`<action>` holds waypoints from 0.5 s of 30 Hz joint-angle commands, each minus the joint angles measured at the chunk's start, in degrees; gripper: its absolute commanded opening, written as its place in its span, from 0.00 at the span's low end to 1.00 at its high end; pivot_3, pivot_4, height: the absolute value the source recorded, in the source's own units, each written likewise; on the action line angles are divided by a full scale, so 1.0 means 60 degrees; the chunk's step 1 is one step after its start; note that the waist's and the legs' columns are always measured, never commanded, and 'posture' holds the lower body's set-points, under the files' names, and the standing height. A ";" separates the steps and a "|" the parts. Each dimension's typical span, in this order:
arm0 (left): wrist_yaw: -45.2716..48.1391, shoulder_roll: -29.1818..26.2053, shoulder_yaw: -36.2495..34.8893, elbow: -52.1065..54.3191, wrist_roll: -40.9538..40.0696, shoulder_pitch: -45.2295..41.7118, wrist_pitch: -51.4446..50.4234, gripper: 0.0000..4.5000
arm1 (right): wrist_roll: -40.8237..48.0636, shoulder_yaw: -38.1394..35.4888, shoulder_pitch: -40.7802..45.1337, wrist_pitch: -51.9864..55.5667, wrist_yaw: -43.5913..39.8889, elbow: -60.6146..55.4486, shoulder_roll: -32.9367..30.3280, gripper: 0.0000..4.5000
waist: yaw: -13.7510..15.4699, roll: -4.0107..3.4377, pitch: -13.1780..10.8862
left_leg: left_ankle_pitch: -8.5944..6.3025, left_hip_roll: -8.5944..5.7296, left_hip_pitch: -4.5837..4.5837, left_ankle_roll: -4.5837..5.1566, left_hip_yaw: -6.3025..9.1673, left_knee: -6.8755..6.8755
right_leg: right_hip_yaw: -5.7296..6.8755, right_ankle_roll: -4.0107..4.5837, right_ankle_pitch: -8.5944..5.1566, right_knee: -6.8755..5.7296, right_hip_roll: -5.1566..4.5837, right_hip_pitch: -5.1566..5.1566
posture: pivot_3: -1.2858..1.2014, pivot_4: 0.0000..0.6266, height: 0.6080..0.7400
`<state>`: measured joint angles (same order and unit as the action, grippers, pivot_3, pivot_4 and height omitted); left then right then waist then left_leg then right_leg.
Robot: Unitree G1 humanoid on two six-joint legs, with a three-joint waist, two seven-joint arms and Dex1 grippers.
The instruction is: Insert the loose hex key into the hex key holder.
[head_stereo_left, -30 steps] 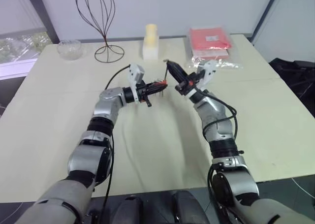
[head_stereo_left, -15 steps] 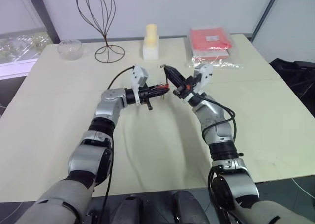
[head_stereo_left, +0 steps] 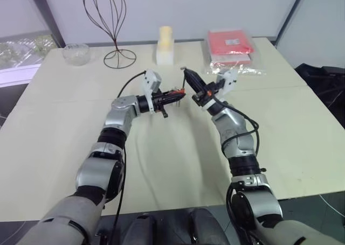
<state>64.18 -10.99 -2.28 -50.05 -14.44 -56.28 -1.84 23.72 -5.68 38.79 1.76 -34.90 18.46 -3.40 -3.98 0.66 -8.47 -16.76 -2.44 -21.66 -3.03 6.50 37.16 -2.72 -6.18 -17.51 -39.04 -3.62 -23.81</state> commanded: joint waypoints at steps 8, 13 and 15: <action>0.0103 -0.0149 -0.0108 0.0366 -0.0062 -0.0393 0.0770 0.00 | -0.0271 -0.0047 -0.0041 -0.0128 0.0328 0.0346 -0.0042 0.81 | 0.0001 -0.0003 -0.0002 | 0.0001 -0.0001 -0.0001 -0.0002 -0.0001 0.0001 | -0.0001 0.0000 0.0000 0.0000 -0.0001 0.0000 | 0.52 0.24 1.00; 0.0141 -0.0166 0.0006 0.0317 0.0059 -0.0247 0.0906 0.00 | -0.0333 -0.0116 0.0071 -0.0221 0.0445 0.0361 -0.0091 0.99 | -0.0001 -0.0003 -0.0002 | 0.0000 -0.0001 -0.0001 -0.0001 -0.0001 0.0000 | 0.0000 0.0000 0.0000 0.0000 0.0000 -0.0001 | 0.52 0.24 1.00; 0.0139 -0.0157 0.0012 0.0311 0.0055 -0.0210 0.0905 0.00 | -0.0294 -0.0117 0.0081 -0.0175 0.0425 0.0302 -0.0089 0.99 | -0.0002 -0.0003 -0.0002 | 0.0001 -0.0001 -0.0001 -0.0002 -0.0001 -0.0001 | 0.0000 0.0000 0.0000 0.0000 0.0000 -0.0002 | 0.52 0.24 1.00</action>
<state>64.70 -11.77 -1.93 -49.61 -14.10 -56.97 2.16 21.56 -6.07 37.88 1.35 -32.32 21.36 -3.85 -3.99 0.64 -8.48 -16.75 -2.45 -21.67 -3.04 6.50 37.16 -2.72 -6.18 -17.51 -39.04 -3.62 -23.82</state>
